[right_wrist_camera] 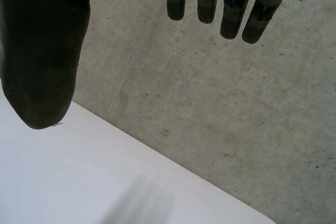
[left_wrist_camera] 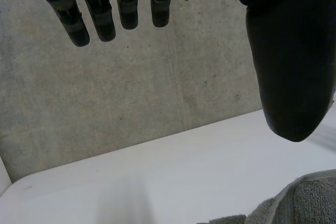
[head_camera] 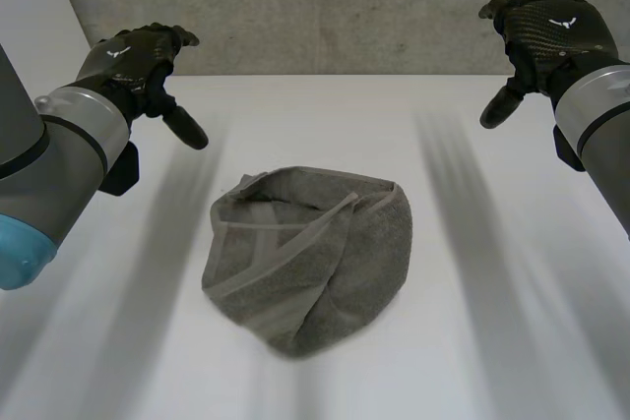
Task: Fold the towel.
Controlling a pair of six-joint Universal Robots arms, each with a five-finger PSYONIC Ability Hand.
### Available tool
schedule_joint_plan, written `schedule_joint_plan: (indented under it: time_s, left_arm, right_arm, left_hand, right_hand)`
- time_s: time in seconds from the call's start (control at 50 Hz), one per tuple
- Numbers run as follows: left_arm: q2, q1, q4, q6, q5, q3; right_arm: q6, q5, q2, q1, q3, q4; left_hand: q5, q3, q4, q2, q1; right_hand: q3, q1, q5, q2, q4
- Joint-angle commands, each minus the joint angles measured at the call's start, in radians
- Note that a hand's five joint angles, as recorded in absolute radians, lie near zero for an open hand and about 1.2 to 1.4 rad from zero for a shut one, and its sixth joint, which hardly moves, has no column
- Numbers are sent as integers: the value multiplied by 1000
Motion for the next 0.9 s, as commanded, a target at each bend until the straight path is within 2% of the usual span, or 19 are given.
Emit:
schedule_joint_plan:
  time_s: [0.02,0.36,0.4,0.42,0.44,0.46,0.48,0.5,0.52,0.56,0.7,0.72,0.74,0.76,0.78,0.8,0.9]
  left_arm:
    - [6,2,0,0,2,-1]
    - [15,-4,-3,1,11,-10]
    - [13,-27,-9,0,71,-15]
    - [13,-27,-9,0,71,-15]
    - [10,-45,-15,-4,130,-18]
    - [10,-46,-15,-4,131,-18]
    - [3,-58,-35,-10,195,-19]
    - [-4,-61,-62,-19,242,-21]
    - [-4,-61,-63,-19,243,-21]
    - [-42,-64,-105,-39,302,-25]
    - [-155,-98,-121,-74,313,-30]
    - [-184,-116,-122,-74,315,-32]
    - [-185,-116,-122,-74,315,-32]
    - [-212,-136,-125,-74,321,-32]
    - [-212,-136,-125,-74,321,-32]
    - [-235,-153,-128,-76,319,-33]
    - [-293,-170,-128,-65,312,-39]
  right_arm:
    - [-2,-4,0,-11,0,-2]
    - [-12,-39,-3,-13,-3,-2]
    - [-60,-161,-5,-13,-5,26]
    - [-60,-162,-5,-13,-5,26]
    - [-109,-271,-3,-21,-3,61]
    - [-162,-382,-2,-28,-3,104]
    - [-163,-383,-2,-28,-3,104]
    - [-208,-469,0,-44,-2,142]
    - [-209,-470,0,-44,-2,143]
    - [-268,-585,14,-77,1,211]
    - [-331,-605,72,-71,21,242]
    - [-344,-601,89,-68,27,242]
    - [-344,-601,89,-68,27,242]
    - [-359,-599,107,-62,33,245]
    - [-380,-599,129,-56,39,247]
    - [-381,-599,129,-56,39,247]
    - [-460,-590,207,-27,58,250]
  left_hand:
    - [-49,-44,-52,-15,-17]
    - [-49,-44,-52,-15,-17]
    - [-42,-44,-52,-8,-10]
    - [-42,-44,-52,-8,-10]
    - [-39,-44,-52,-5,-7]
    - [-39,-44,-52,-5,-7]
    - [-39,-44,-52,-5,-7]
    - [-39,-44,-52,-5,-7]
    - [-39,-44,-52,-5,-7]
    - [-39,-44,-52,-5,-7]
    - [-16,-44,-52,18,16]
    - [173,-44,-52,207,205]
    - [175,-44,-52,209,207]
    - [492,-44,-52,526,524]
    - [495,-44,-52,529,527]
    - [696,-44,-52,730,727]
    - [695,-44,-52,729,727]
  right_hand:
    - [-6,-59,-62,-80,-7]
    - [-6,-59,-62,-80,-7]
    - [-6,-59,-62,-80,-7]
    - [-6,-59,-62,-80,-7]
    - [-6,-59,-62,-80,-7]
    - [-6,-59,-62,-80,-7]
    - [-6,-59,-62,-80,-7]
    - [-6,-59,-62,-80,-7]
    - [-6,-59,-62,-80,-7]
    - [-6,-59,-62,-80,-7]
    - [-6,-59,-62,-80,-7]
    - [-6,-59,-62,-80,-7]
    - [-6,-59,-62,-80,-7]
    - [-6,-59,-62,-80,-7]
    - [-6,-59,-62,-80,-7]
    - [-6,-59,-62,-80,-7]
    - [-6,-43,-45,-64,-7]
